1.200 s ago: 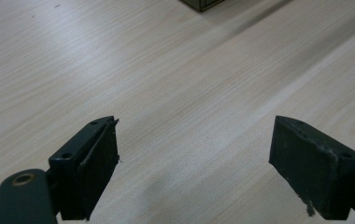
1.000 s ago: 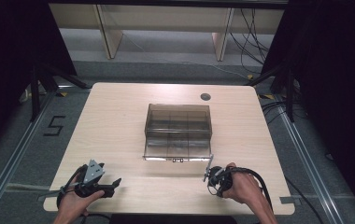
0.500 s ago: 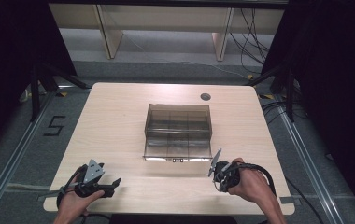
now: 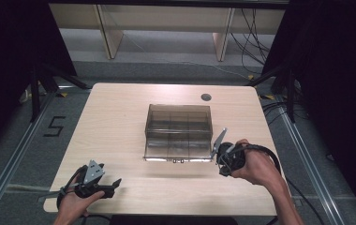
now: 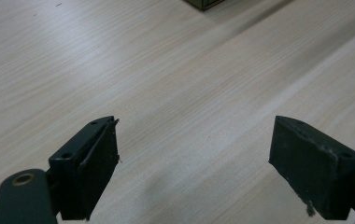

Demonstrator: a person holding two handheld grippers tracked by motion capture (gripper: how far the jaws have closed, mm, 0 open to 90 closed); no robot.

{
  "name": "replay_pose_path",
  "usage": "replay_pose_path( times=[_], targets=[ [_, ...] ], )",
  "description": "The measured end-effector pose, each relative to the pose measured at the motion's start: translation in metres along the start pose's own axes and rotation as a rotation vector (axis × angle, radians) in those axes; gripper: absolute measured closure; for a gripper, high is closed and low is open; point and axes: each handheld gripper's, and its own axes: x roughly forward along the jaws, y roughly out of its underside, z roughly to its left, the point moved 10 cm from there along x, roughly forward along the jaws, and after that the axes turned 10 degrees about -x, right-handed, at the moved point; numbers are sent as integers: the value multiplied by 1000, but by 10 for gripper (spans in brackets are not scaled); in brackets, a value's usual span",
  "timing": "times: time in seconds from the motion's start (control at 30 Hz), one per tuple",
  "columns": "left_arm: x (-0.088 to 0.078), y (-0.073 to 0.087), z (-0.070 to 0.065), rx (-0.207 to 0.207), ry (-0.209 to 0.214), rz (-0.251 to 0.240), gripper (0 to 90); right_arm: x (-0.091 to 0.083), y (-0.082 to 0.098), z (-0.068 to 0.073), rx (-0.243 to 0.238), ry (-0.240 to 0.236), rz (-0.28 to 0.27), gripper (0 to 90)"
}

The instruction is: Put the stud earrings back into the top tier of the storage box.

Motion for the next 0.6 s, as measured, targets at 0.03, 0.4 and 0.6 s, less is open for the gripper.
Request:
replay_pose_path(
  times=[0.03,0.4,0.6],
  targets=[
    [0,0,0,0,-1,-1,151,-5,-8,-7,-33,-6,-28,871],
    [0,0,-1,-14,1,-1,151,-12,-41,-45,-7,10,-34,871],
    [0,-1,0,-3,-5,-8,151,-4,-53,-59,11,-10,-38,871]
  ],
)
